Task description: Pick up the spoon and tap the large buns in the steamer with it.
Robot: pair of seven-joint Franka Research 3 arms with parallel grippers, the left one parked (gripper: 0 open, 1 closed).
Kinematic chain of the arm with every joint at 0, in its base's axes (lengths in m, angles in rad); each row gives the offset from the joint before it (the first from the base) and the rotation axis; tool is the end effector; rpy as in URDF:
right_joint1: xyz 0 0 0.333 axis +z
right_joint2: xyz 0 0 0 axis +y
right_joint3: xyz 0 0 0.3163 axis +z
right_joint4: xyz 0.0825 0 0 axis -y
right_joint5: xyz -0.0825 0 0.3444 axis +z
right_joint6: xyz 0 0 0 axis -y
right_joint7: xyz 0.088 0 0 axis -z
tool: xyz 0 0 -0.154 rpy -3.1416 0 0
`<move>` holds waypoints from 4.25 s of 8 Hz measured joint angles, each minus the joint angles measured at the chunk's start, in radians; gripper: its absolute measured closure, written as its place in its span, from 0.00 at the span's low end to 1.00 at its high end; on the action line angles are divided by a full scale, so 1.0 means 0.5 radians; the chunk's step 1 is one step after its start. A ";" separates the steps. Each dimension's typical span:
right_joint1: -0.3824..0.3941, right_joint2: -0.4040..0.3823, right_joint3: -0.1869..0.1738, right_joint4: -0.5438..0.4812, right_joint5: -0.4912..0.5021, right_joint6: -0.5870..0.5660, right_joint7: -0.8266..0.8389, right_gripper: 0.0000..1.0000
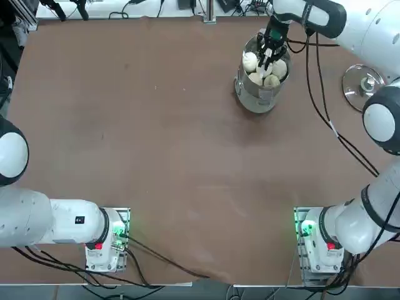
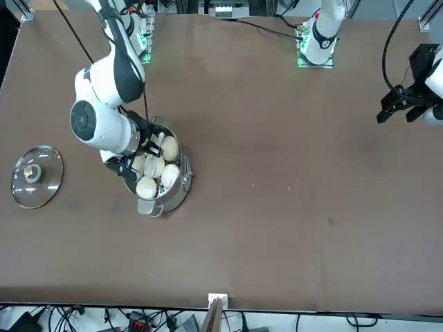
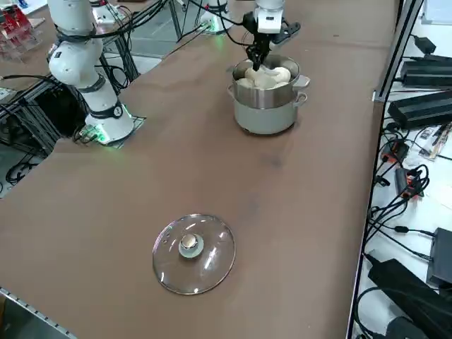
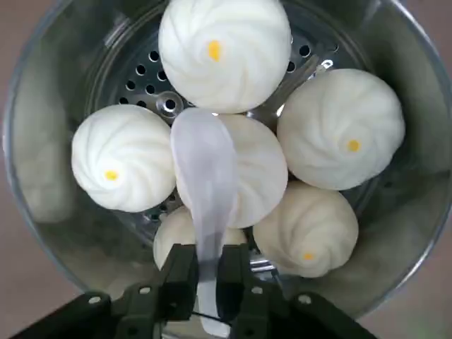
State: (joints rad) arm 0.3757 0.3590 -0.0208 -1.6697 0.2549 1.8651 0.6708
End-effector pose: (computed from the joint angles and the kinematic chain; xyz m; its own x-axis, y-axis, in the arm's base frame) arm 0.5490 0.2373 0.3590 0.8868 -0.3751 -0.2699 -0.4056 -0.9117 -0.0655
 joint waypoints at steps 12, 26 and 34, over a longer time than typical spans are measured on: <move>0.000 0.023 -0.010 0.013 0.000 0.000 0.002 0.82; -0.912 -0.137 -0.076 0.152 -0.006 -0.716 -1.126 0.93; -1.025 0.078 -0.017 -0.389 0.094 0.169 -1.438 0.93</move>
State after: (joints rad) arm -0.1370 0.3978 -0.0295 -1.8643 0.3019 1.9494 -0.0483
